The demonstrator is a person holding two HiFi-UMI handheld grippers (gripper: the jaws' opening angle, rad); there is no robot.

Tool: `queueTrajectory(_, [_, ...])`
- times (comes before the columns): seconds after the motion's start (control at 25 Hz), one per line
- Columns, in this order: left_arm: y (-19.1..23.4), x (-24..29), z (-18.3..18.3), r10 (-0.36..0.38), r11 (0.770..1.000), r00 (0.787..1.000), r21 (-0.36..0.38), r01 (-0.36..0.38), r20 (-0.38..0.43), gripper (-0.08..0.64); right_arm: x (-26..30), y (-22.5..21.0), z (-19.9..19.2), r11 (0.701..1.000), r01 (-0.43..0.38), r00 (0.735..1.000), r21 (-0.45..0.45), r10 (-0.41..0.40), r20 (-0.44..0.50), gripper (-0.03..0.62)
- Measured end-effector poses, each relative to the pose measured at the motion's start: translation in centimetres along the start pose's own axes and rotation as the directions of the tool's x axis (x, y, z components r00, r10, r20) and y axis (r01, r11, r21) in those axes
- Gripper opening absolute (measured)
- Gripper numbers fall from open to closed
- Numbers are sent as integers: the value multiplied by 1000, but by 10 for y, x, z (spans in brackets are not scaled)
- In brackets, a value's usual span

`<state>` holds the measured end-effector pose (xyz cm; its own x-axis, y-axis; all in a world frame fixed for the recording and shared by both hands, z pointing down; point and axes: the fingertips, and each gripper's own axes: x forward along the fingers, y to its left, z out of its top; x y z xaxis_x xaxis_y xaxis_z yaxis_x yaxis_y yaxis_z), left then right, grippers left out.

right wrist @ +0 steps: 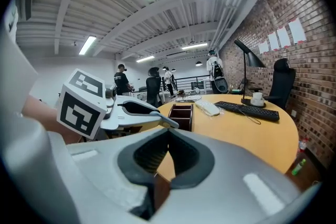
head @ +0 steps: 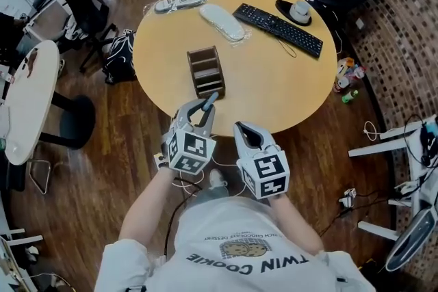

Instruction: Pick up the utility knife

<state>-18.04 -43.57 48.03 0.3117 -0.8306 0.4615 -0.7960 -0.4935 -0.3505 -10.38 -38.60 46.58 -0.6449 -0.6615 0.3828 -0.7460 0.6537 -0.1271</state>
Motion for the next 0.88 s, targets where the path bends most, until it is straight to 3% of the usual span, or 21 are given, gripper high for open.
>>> queueTrajectory(0.36, [-52,-37,16,41,991,999,-131,-41,3,77,-45,2,-7,998,-55,998,-13,56,30,2])
queueTrajectory(0.88, [-159,-103,45,101,966,994,-244,-88,44,77,-145,14,-42,994,-105,992,-22,106,68,2])
